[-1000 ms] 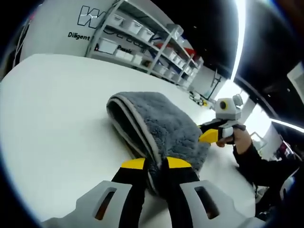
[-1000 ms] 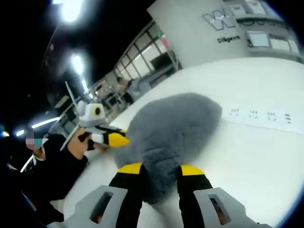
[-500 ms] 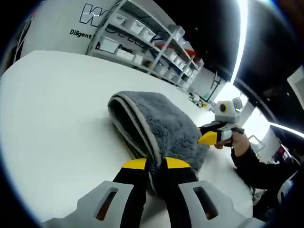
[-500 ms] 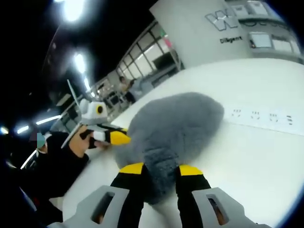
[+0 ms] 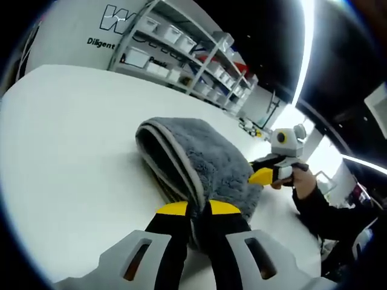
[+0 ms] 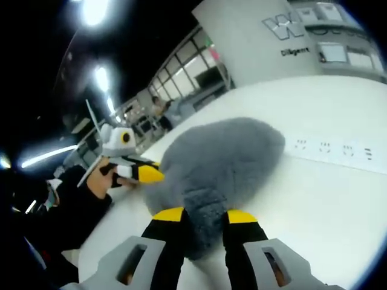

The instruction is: Open the folded towel by lifting each exposed corner and separating the folded layers until the towel lies flat within the target outline without major curled edges

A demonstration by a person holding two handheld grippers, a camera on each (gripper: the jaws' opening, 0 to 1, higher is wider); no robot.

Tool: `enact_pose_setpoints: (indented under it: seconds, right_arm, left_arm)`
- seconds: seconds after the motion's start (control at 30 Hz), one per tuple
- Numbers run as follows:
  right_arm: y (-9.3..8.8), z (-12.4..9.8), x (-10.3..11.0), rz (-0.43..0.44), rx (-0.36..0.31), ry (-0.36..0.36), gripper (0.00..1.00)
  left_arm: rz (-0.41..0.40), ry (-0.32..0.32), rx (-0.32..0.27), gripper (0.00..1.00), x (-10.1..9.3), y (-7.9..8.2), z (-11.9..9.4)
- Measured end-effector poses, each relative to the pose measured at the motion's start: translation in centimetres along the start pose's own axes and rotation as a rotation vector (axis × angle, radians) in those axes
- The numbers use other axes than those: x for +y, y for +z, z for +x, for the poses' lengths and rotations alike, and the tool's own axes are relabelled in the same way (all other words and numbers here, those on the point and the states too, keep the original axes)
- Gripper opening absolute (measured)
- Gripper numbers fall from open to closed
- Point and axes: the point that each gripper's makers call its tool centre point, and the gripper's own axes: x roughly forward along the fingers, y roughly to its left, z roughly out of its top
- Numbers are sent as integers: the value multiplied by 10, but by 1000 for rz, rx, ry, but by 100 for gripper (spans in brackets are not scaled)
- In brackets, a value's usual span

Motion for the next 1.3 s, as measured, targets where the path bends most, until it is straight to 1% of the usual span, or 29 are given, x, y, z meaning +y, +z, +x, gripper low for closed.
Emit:
enact_pose_setpoints:
  seconds: [0.07,0.1,0.13,0.17,0.23,0.27,0.33,0.37,0.4,0.47,0.5,0.57,0.67,0.77,0.8,0.87,0.9,0.93,1.1,1.3]
  right_arm:
    - [2,0,-2,2,0,-1,20]
    - [2,0,-2,3,2,-3,20]
    - [2,0,-3,4,3,-4,20]
    - [2,0,-3,4,3,-3,20]
    - [2,0,-4,3,3,-3,20]
    - [2,0,-4,3,2,-2,20]
    - [3,0,-4,5,2,-2,20]
    - [3,0,-4,5,2,-2,20]
    - [4,0,-5,6,2,-2,20]
    - [5,1,-6,7,3,-1,20]
    - [5,1,-7,8,3,-1,20]
    - [6,1,-7,7,3,-2,20]
    - [6,1,-7,3,4,-3,20]
    - [2,0,-4,3,6,-3,20]
    - [1,0,-3,4,6,-3,20]
    - [0,0,-2,4,3,-2,20]
    - [0,0,-2,2,1,-3,19]
    - [0,1,-3,0,1,-5,19]
    - [1,1,-3,4,-3,-3,19]
    - [1,1,-3,11,-8,0,18]
  left_arm:
    - [51,19,-19,15,1,3,-1]
    - [74,25,-23,19,1,3,-2]
    - [76,20,-22,25,-1,3,-5]
    - [75,20,-21,29,-1,4,-7]
    - [49,-3,-44,35,-3,9,-15]
    - [34,3,-53,36,-1,11,-18]
    - [40,22,-59,37,2,12,-20]
    - [39,24,-49,39,2,9,-19]
    - [39,19,-26,40,-1,4,-19]
    - [57,25,6,38,-3,-5,-16]
    - [56,26,18,37,1,-4,-14]
    - [47,25,27,35,4,-5,-10]
    - [39,26,31,36,6,-9,-5]
    - [12,1,42,32,2,-14,-2]
    - [6,-1,40,31,2,-14,-2]
    - [-5,-1,31,24,3,-14,-2]
    - [-18,-6,22,22,2,-13,-1]
    - [-30,-7,26,21,2,-13,0]
    - [-46,-16,10,17,2,-12,-1]
    - [-47,-19,-7,13,1,-10,0]
